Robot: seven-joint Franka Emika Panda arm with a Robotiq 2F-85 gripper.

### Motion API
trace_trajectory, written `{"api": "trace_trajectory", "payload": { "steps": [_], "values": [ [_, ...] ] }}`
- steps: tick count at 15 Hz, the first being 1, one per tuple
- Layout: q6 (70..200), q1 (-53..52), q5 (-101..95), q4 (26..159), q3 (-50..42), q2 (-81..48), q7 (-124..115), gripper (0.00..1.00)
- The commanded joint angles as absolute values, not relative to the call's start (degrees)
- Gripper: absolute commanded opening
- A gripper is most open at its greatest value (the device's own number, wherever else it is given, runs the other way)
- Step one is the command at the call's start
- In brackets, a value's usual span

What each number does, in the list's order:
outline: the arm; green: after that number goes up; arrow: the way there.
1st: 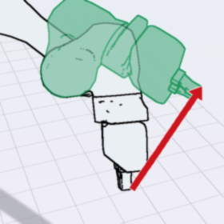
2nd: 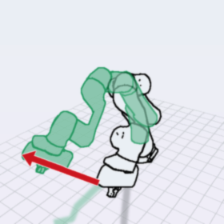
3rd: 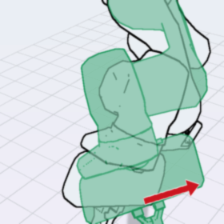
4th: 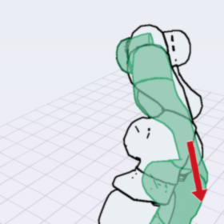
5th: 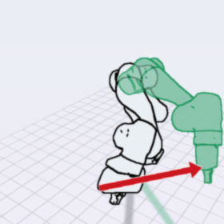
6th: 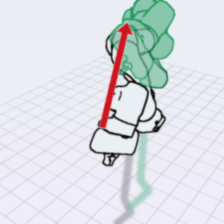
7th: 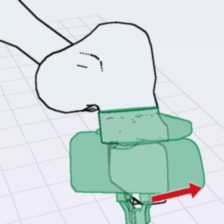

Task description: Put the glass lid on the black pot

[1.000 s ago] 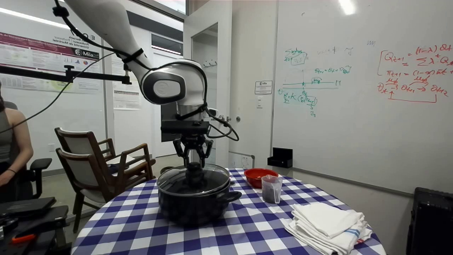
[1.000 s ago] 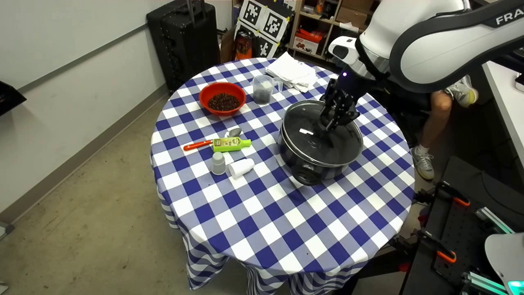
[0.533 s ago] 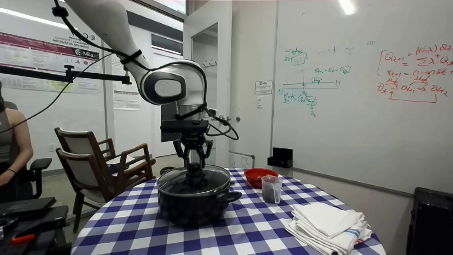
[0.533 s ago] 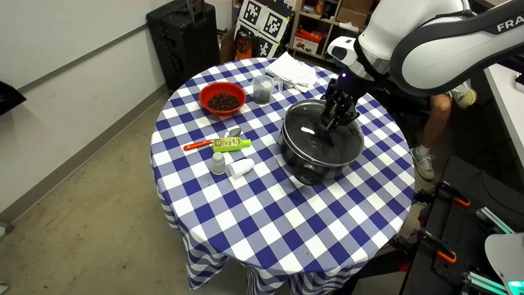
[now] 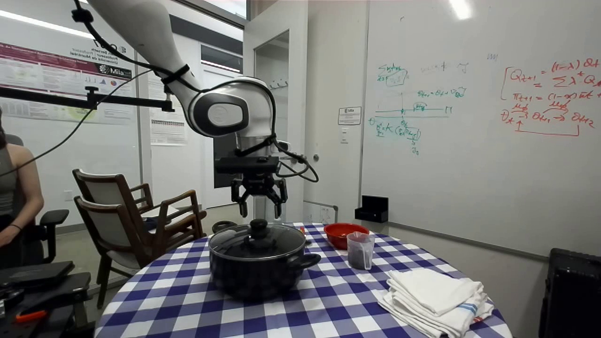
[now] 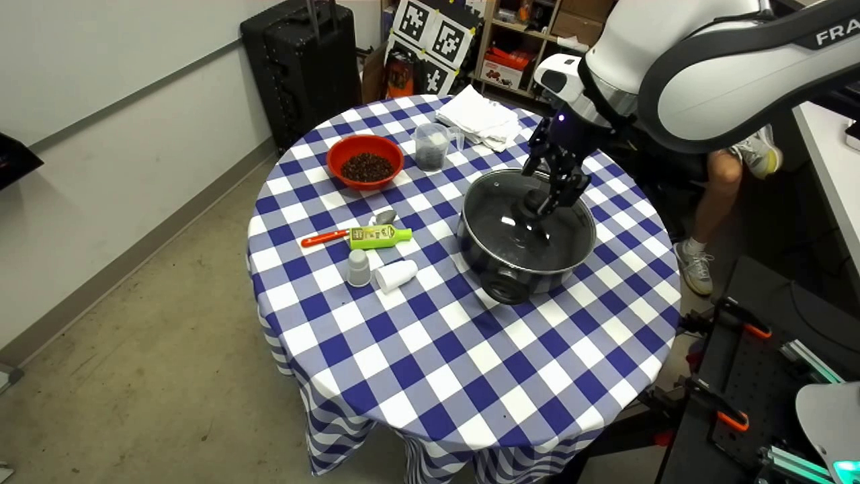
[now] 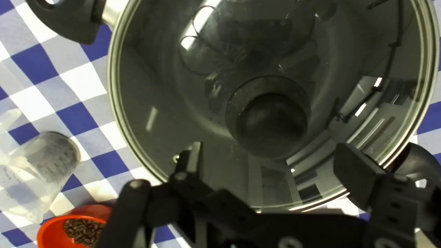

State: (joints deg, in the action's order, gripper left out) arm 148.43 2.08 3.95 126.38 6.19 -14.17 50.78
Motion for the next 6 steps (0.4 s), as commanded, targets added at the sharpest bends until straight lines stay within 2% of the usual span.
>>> {"api": "trace_trajectory", "payload": {
  "steps": [1, 6],
  "values": [
    [148.4, 2.4, 3.7, 126.3, 6.5, -14.2, 50.6, 1.00],
    [148.4, 2.4, 3.7, 126.5, 6.5, -14.2, 50.6, 1.00]
  ]
}}
